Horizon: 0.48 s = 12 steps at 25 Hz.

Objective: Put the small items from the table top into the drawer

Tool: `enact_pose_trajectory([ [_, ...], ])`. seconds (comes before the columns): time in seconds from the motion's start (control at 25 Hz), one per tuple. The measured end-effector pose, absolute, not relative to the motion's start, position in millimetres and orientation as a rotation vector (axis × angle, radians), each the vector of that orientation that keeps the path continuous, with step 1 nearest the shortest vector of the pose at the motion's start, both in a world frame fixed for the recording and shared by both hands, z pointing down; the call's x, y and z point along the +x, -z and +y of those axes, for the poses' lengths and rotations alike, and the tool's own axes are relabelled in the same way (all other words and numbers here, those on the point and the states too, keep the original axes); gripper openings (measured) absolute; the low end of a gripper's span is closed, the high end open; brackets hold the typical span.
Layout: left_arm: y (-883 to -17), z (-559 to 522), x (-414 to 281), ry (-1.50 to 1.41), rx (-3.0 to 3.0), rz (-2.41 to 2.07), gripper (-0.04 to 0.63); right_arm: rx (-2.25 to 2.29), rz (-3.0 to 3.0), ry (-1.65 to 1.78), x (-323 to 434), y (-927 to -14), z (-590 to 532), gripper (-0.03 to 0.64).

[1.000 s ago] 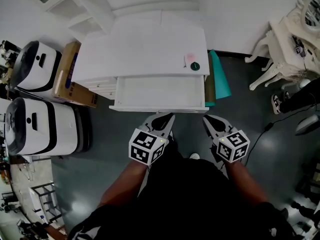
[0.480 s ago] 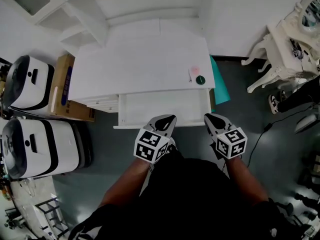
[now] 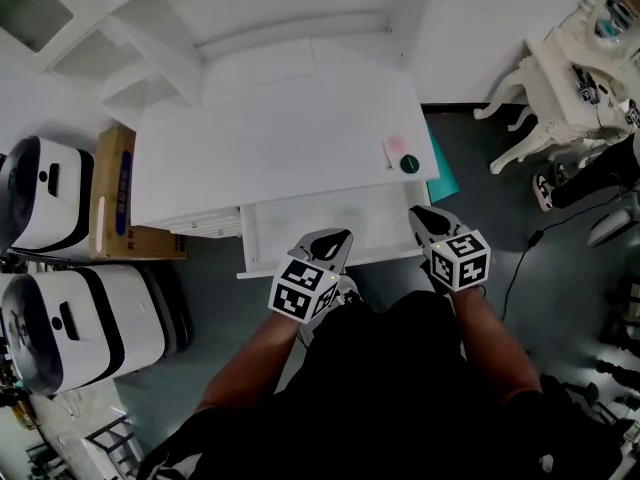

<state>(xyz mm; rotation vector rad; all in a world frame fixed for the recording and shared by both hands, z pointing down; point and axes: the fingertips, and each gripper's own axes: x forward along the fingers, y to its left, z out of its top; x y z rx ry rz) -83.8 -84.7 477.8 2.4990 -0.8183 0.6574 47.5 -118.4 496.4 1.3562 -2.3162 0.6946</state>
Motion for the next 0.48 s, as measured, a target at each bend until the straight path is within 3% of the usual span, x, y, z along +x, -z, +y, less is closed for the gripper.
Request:
enact_pose_trajectory([
  [0.48,-493,-106,-104,-0.628,2.414,-0.919,0.010,1.294,-2.208,-0.674,43,-551,-175,0.030],
])
